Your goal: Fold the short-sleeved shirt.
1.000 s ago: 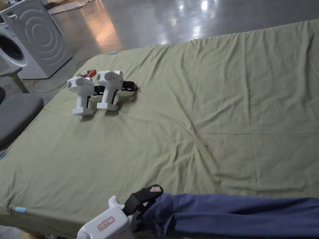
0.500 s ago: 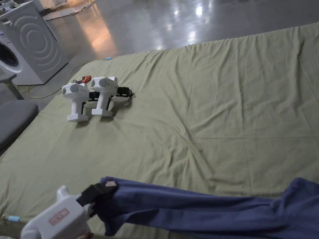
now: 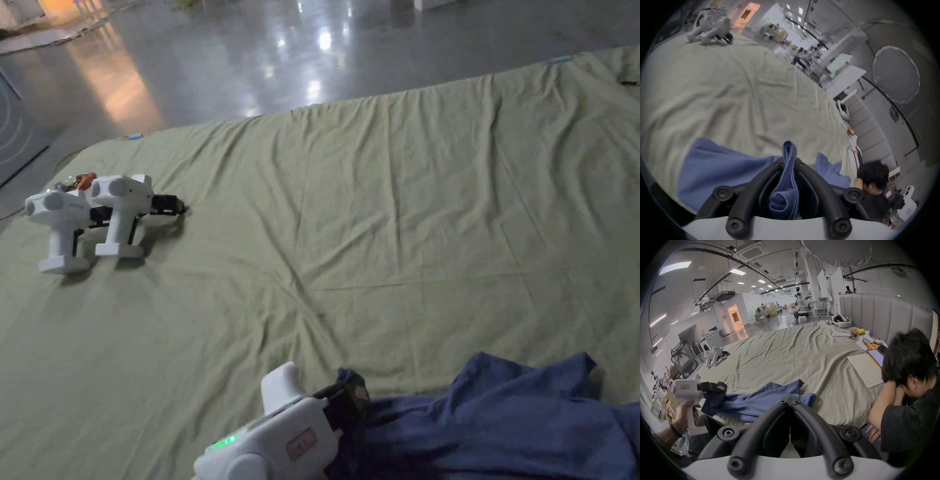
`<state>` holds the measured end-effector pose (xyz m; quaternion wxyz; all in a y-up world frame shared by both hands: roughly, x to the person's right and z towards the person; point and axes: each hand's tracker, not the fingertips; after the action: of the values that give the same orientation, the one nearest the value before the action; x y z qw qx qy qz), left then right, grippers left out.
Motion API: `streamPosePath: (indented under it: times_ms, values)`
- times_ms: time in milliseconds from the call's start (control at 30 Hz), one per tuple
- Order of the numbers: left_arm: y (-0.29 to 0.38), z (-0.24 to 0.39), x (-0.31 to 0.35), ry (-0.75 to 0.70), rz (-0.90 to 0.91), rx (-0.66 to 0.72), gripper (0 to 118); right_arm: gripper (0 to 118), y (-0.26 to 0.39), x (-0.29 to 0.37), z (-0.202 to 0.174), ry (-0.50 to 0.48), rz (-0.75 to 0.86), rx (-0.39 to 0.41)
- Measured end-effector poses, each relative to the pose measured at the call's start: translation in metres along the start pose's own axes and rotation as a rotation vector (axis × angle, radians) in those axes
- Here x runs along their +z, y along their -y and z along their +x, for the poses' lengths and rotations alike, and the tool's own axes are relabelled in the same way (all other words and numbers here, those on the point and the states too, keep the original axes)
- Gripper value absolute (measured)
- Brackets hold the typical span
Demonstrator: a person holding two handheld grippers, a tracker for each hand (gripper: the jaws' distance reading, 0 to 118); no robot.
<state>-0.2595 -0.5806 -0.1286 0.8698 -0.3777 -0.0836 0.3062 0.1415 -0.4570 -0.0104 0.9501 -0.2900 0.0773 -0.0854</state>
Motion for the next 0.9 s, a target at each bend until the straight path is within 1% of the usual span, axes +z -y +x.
streamPosePath:
  times_ms: [67,133,200,233,267,300,333,367,433,467,500,533,567,600,633,667,700,733,767,833,900]
  values:
    - [0.007,0.014,-0.015,0.002,-0.039,-0.064,12,2,0.004,0.001,0.01,0.025,-0.007,-0.038]
    - [0.012,0.023,-0.025,-0.042,-0.053,-0.129,12,2,0.008,0.003,0.017,0.036,-0.01,-0.068]
    - [0.013,0.022,-0.032,-0.027,-0.071,-0.119,12,2,0.011,0.003,0.021,0.047,-0.011,-0.073]
    - [0.013,0.02,-0.032,-0.031,-0.072,-0.117,17,2,0.012,0.003,0.022,0.052,-0.012,-0.072]
    - [0.009,0.017,-0.026,-0.013,-0.061,-0.106,41,2,0.012,0.002,0.023,0.054,-0.015,-0.072]
    - [0.005,0.014,-0.017,0.045,-0.031,-0.076,70,2,0.013,0.0,0.025,0.053,-0.021,-0.073]
    - [0.002,0.012,-0.005,0.071,-0.004,-0.062,88,2,0.014,-0.001,0.025,0.053,-0.024,-0.074]
    - [-0.004,0.01,0.009,0.092,0.049,-0.055,90,2,0.015,-0.002,0.025,0.053,-0.025,-0.075]
    - [-0.015,0.003,0.037,0.058,0.11,-0.048,90,2,0.015,-0.005,0.025,0.041,-0.028,-0.084]
    - [-0.018,-0.005,0.049,0.038,0.139,-0.017,88,2,0.015,-0.007,0.025,0.03,-0.03,-0.089]
    - [-0.019,-0.014,0.058,0.026,0.159,0.021,80,2,0.015,-0.008,0.025,0.023,-0.032,-0.09]
    - [-0.019,-0.021,0.063,0.023,0.168,0.054,61,2,0.015,-0.008,0.025,0.019,-0.035,-0.087]
    - [-0.016,-0.028,0.064,0.03,0.17,0.081,9,2,0.015,-0.009,0.024,0.016,-0.038,-0.083]
    - [-0.011,-0.033,0.057,0.039,0.153,0.116,2,2,0.015,-0.01,0.023,0.014,-0.043,-0.076]
    - [-0.002,-0.036,0.05,0.037,0.144,0.135,2,2,0.015,-0.011,0.022,0.012,-0.049,-0.07]
    - [0.006,-0.037,0.038,0.107,0.096,0.163,2,2,0.015,-0.011,0.021,0.011,-0.053,-0.064]
    - [0.016,-0.036,0.022,0.227,0.033,0.209,2,2,0.014,-0.01,0.019,0.01,-0.056,-0.059]
    - [0.026,-0.03,0.008,0.262,-0.005,0.229,2,2,0.014,-0.009,0.018,0.01,-0.057,-0.056]
    - [0.033,-0.023,-0.008,0.247,-0.056,0.21,2,2,0.014,-0.007,0.017,0.01,-0.058,-0.055]
    - [0.049,-0.011,-0.044,0.17,-0.149,0.165,2,2,0.013,-0.004,0.017,0.011,-0.057,-0.053]
    - [0.058,-0.01,-0.064,0.201,-0.228,0.167,1,2,0.013,-0.001,0.017,0.017,-0.052,-0.057]
